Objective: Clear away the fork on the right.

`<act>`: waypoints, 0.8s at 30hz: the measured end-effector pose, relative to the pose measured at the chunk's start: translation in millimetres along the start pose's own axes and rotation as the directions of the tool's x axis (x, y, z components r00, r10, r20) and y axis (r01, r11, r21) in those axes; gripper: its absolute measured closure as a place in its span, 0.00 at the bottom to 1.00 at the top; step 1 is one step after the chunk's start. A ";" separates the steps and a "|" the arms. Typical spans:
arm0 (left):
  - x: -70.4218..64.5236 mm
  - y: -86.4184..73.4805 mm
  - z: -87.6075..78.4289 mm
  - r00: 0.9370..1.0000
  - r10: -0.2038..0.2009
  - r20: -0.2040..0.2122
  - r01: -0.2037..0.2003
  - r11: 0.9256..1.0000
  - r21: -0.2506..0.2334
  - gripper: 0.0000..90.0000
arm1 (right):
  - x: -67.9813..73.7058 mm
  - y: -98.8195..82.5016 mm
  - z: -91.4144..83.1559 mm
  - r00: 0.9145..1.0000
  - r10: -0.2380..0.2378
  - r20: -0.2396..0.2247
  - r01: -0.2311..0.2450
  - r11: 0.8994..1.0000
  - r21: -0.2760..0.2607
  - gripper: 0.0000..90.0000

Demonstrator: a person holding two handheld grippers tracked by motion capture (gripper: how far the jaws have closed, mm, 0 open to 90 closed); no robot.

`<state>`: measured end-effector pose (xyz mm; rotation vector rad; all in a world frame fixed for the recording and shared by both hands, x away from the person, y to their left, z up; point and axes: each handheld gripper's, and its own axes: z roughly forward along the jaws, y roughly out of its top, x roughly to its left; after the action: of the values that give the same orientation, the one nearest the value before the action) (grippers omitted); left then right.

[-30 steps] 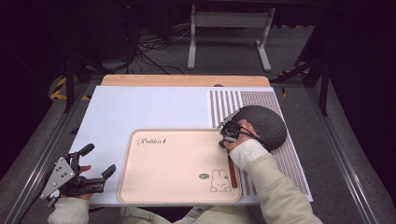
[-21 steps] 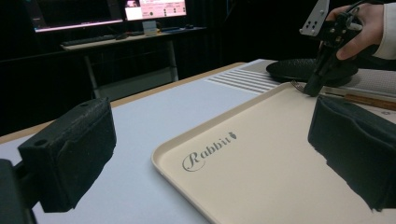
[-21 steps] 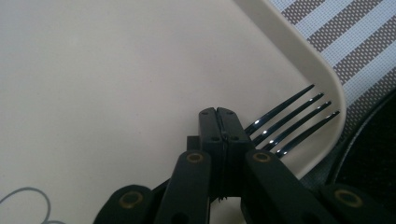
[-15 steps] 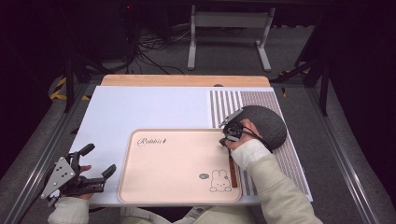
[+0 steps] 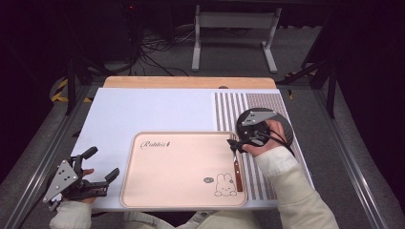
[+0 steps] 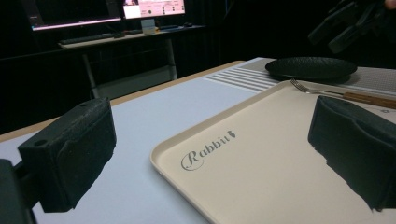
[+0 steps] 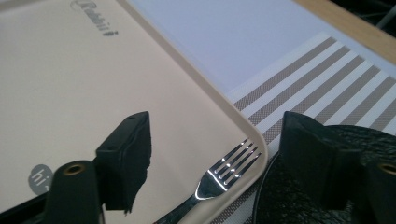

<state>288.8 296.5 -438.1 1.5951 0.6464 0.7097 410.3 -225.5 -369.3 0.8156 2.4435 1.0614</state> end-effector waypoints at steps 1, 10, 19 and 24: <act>0.3 0.2 -1.0 1.000 0.000 -0.002 0.000 1.000 -0.001 0.02 | -1.2 -2.5 -7.7 1.000 0.002 0.003 -0.002 1.000 -0.030 0.22; -0.8 0.4 -1.0 1.000 0.002 -0.006 -0.002 1.000 -0.003 0.02 | -11.2 -29.4 -49.8 0.999 0.028 0.034 -0.020 0.977 -0.211 0.13; -1.1 0.5 -1.7 1.000 -0.001 -0.010 0.001 1.000 -0.003 0.01 | -18.7 -62.4 -70.0 0.997 0.059 0.058 -0.037 0.946 -0.323 0.05; -0.6 0.5 -1.8 1.000 0.000 -0.010 0.000 1.000 -0.005 0.01 | -23.0 -82.4 -77.1 0.995 0.068 0.077 -0.032 0.921 -0.388 0.04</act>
<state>287.0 297.1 -437.5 1.5880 0.6523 0.7192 357.8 -327.5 -378.3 0.7755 2.0491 1.4330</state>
